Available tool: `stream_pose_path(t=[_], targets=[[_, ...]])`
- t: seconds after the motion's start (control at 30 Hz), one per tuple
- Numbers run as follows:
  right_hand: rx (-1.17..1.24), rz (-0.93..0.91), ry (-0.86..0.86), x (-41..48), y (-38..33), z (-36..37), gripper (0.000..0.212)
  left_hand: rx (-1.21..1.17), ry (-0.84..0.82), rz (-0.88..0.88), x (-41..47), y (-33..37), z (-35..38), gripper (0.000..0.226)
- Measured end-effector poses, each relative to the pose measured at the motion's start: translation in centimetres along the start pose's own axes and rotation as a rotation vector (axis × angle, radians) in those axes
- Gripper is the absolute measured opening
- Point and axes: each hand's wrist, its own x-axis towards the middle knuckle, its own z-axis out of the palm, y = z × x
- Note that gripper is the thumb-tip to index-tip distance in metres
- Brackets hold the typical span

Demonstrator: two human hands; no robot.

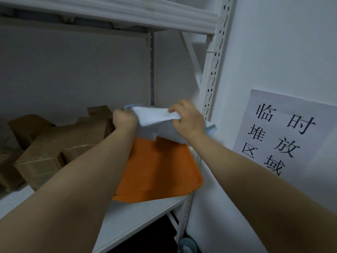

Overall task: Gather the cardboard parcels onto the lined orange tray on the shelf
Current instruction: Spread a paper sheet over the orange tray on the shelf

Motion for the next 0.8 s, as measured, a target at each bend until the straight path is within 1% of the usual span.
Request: stream_pose_path(t=[0.07, 0.1, 0.13, 0.17, 0.2, 0.23, 0.3, 0.33, 0.37, 0.4, 0.43, 0.47, 0.5, 0.53, 0.57, 0.6, 0.7, 0.73, 0.8], targets=[[-0.097, -0.018, -0.262, -1.5, -0.4, 0.6, 0.028, 0.356, -0.140, -0.076, 0.8, -2.0, -0.6, 0.039], [-0.149, -0.042, -0.371, -2.2, -0.6, 1.0, 0.027, 0.356, -0.170, -0.158, 1.1, -3.3, -1.0, 0.040], [-0.174, -0.074, -0.454, -2.9, -0.8, 1.4, 0.026, 0.269, -0.143, -0.216, 0.9, -4.1, -1.5, 0.041], [-0.148, -0.092, -0.543, -3.4, -1.1, 1.9, 0.025, 0.338, -0.140, -0.202, 0.7, -4.9, -1.9, 0.040], [-0.091, -0.081, -0.668, -3.7, -1.5, 2.5, 0.024, 0.495, -0.153, -0.154, 0.6, -5.4, -2.1, 0.039], [-0.017, -0.041, -0.830, -4.0, -1.7, 3.0, 0.026, 0.628, -0.170, -0.096, 0.8, -6.0, -2.2, 0.039], [0.128, 0.108, -1.128, -4.6, -1.9, 3.9, 0.046, 0.879, -0.236, 0.019, 0.6, -6.8, -2.4, 0.041], [0.186, 0.194, -1.219, -4.9, -1.9, 4.1, 0.051, 0.967, -0.247, 0.053, 0.5, -7.0, -2.4, 0.041], [0.231, 0.269, -1.266, -5.1, -1.9, 4.2, 0.052, 1.028, -0.243, 0.106, 0.1, -6.9, -2.3, 0.041], [0.266, 0.328, -1.268, -5.2, -1.7, 4.4, 0.054, 1.077, -0.242, 0.178, -0.3, -6.8, -2.3, 0.040], [0.280, 0.372, -1.234, -5.3, -1.3, 4.6, 0.058, 1.084, -0.253, 0.257, -0.4, -6.7, -2.1, 0.037], [0.258, 0.395, -1.180, -5.3, -0.9, 4.9, 0.058, 1.069, -0.301, 0.296, -0.6, -6.8, -2.0, 0.033], [0.212, 0.391, -1.126, -5.3, -0.5, 5.0, 0.052, 1.053, -0.390, 0.300, -0.8, -7.0, -1.8, 0.027], [0.130, 0.356, -1.089, -5.4, -0.1, 5.3, 0.043, 1.044, -0.481, 0.279, -1.0, -7.3, -1.6, 0.022], [0.041, 0.307, -1.090, -5.6, 0.4, 5.5, 0.038, 1.061, -0.567, 0.253, -1.4, -7.5, -1.5, 0.021], [-0.035, 0.260, -1.117, -5.9, 0.8, 5.6, 0.040, 1.088, -0.639, 0.219, -1.8, -7.8, -1.4, 0.026], [-0.153, 0.217, -1.274, -7.2, 1.4, 6.0, 0.056, 1.143, -0.795, 0.145, -2.8, -8.6, -1.3, 0.058], [-0.167, 0.212, -1.316, -7.5, 1.5, 6.2, 0.058, 1.179, -0.838, 0.135, -2.9, -9.1, -1.3, 0.065], [-0.193, 0.209, -1.373, -7.8, 1.8, 6.9, 0.060, 1.293, -0.905, 0.110, -2.7, -10.0, -1.0, 0.073]])
